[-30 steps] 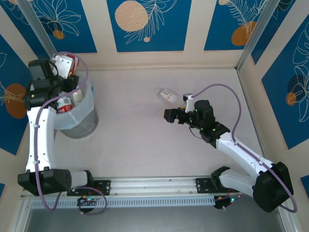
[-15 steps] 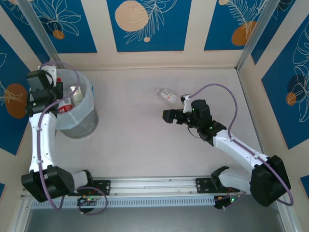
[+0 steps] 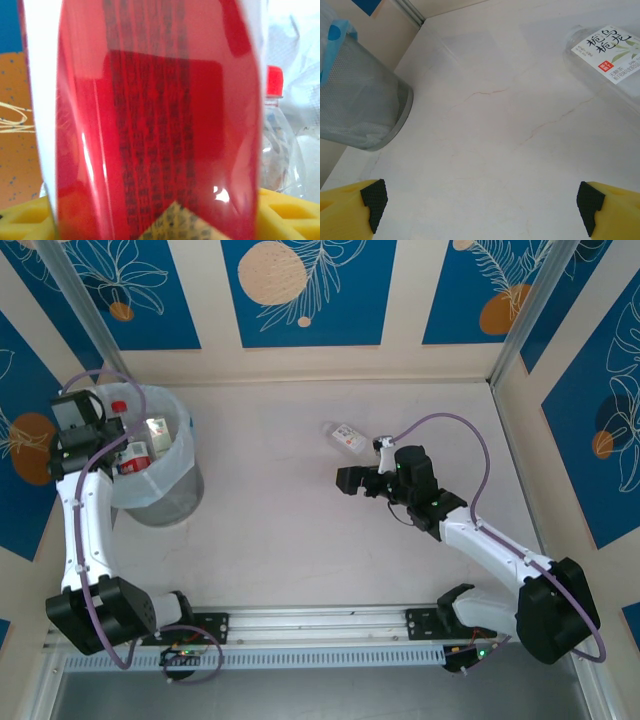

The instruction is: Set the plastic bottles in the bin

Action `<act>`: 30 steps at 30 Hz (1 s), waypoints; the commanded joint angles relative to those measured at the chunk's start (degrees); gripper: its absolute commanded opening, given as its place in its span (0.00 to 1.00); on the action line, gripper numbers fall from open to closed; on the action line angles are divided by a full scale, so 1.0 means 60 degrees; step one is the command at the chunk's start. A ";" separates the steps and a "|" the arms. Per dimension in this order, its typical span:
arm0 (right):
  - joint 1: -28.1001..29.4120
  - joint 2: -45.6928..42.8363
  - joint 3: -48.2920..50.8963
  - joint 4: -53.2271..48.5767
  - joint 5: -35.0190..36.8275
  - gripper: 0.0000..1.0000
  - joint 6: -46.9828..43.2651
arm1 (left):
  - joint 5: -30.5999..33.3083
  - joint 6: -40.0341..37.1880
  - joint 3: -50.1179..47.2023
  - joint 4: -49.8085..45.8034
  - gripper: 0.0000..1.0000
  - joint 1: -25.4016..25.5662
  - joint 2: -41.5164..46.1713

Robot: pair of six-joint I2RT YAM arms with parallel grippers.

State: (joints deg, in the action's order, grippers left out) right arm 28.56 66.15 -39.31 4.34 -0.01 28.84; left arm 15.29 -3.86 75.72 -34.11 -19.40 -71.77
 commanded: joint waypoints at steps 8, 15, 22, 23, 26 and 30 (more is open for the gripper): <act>0.0097 0.0151 -0.0508 -0.0093 0.0134 1.00 0.0271 | -0.0411 0.0694 0.0982 -0.0905 0.87 -0.0049 -0.0109; 0.0119 0.0348 -0.0735 -0.0192 0.0225 1.00 0.0299 | -0.1258 0.0971 0.1643 -0.1402 0.95 -0.0044 0.0023; 0.0119 0.0586 -0.1019 -0.0238 0.0342 1.00 0.0182 | -0.1927 0.1395 0.2216 -0.1830 0.99 0.0031 0.0050; 0.0119 0.0633 -0.1049 -0.0228 0.0366 1.00 0.0168 | -0.2008 0.1437 0.2239 -0.1855 0.99 0.0048 0.0075; 0.0119 0.0747 -0.1177 -0.0301 0.0437 1.00 0.0047 | -0.2158 0.1564 0.2345 -0.1914 0.99 0.0110 0.0187; 0.0050 0.0952 -0.1426 -0.0565 0.0411 1.00 -0.0600 | -0.1961 0.1833 0.2434 -0.2067 0.99 0.0481 0.0394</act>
State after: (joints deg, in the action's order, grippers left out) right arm 28.91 71.09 -45.23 2.55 1.67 29.15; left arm 4.47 5.13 87.94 -44.73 -18.26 -71.48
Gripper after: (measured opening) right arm 0.995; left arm 0.991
